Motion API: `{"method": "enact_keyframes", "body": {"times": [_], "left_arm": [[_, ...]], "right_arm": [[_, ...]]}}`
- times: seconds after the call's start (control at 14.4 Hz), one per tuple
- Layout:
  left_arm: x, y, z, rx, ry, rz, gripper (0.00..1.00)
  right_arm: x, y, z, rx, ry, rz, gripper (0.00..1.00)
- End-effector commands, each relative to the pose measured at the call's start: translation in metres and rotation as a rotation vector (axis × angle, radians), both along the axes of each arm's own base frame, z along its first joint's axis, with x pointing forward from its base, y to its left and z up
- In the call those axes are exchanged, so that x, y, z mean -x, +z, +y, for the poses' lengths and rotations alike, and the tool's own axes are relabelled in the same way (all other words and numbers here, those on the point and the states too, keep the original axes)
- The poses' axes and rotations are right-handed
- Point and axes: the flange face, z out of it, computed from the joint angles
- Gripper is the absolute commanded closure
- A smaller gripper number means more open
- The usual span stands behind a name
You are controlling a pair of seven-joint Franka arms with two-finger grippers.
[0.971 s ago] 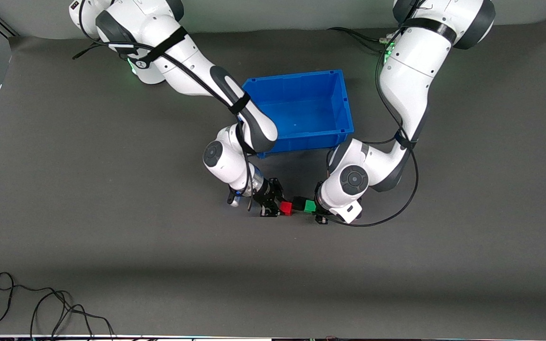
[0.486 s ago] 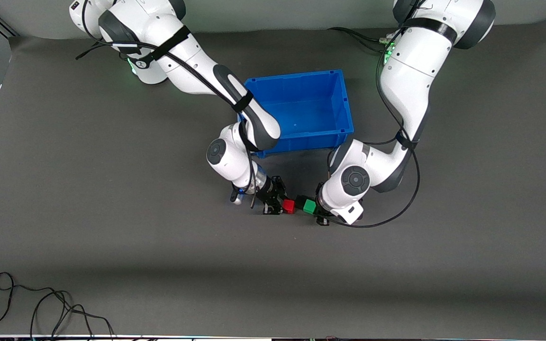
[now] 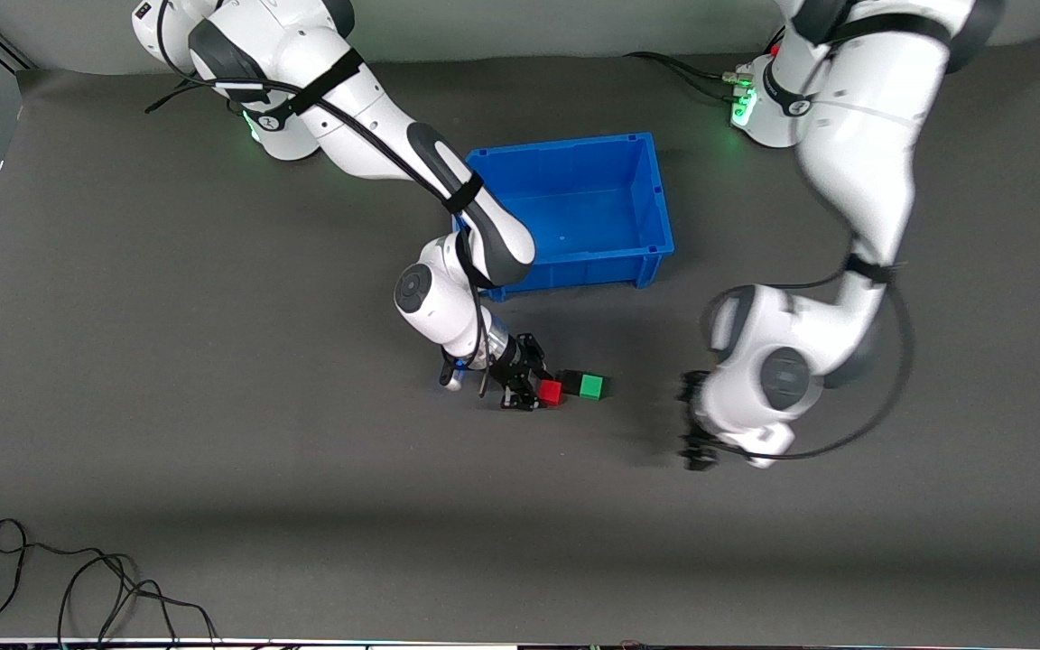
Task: Attach green and red cubes to black cube
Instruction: 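Press both cubes against the black cube and open the left gripper, then open the right gripper and lift it while the left gripper withdraws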
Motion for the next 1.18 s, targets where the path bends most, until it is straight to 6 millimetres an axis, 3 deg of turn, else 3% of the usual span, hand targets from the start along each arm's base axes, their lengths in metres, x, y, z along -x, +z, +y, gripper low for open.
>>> {"method": "enact_keyframes", "body": {"times": [0.0, 0.35, 0.49, 0.62, 0.69, 0.9, 1.11], "left_arm": [[-0.002, 0.044, 0.05, 0.002, -0.104, 0.014, 0.0], [-0.006, 0.085, 0.15, 0.032, -0.415, 0.071, 0.0], [-0.003, 0.111, 0.191, 0.036, -0.536, 0.051, 0.0], [0.003, 0.145, 0.213, 0.03, -0.751, -0.015, 0.0], [0.006, 0.161, 0.236, 0.028, -0.83, -0.034, 0.0], [0.0, 0.198, 0.247, 0.003, -0.859, -0.09, 0.0], [0.002, 0.216, 0.25, -0.019, -0.924, -0.059, 0.0]], "right_arm": [[-0.005, -0.001, 0.006, 0.034, 0.083, -0.068, 0.0], [-0.02, 0.029, 0.004, 0.13, 0.227, -0.182, 0.0], [-0.035, 0.046, -0.009, 0.24, 0.328, -0.239, 0.0], [-0.047, 0.078, -0.023, 0.323, 0.401, -0.254, 0.0], [-0.054, 0.092, -0.034, 0.366, 0.442, -0.246, 0.0], [-0.073, 0.148, -0.077, 0.459, 0.645, -0.238, 0.0], [-0.086, 0.201, -0.126, 0.516, 0.814, -0.253, 0.0]]}}
